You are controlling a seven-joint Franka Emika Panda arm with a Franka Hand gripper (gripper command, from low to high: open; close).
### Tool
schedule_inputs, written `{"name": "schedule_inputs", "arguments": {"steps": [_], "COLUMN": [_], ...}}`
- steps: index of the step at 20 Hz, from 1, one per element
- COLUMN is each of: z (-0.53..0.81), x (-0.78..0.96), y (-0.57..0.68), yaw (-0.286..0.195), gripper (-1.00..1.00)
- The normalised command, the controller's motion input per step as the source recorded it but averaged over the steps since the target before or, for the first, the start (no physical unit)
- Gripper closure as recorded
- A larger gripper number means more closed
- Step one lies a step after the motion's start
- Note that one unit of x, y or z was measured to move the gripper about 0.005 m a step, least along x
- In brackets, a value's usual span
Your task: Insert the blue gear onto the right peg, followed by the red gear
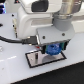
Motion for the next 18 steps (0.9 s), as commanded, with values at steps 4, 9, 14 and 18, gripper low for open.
{"name": "schedule_inputs", "arguments": {"steps": [4, 9, 14, 18], "z": [0.23, 0.1, 0.07, -0.1], "x": [0.06, 0.03, 0.09, 0.07], "y": [0.04, 0.01, -0.07, -0.05], "yaw": [0.0, 0.0, 0.0, 0.0], "gripper": [1.0, 1.0, 1.0, 1.0]}}
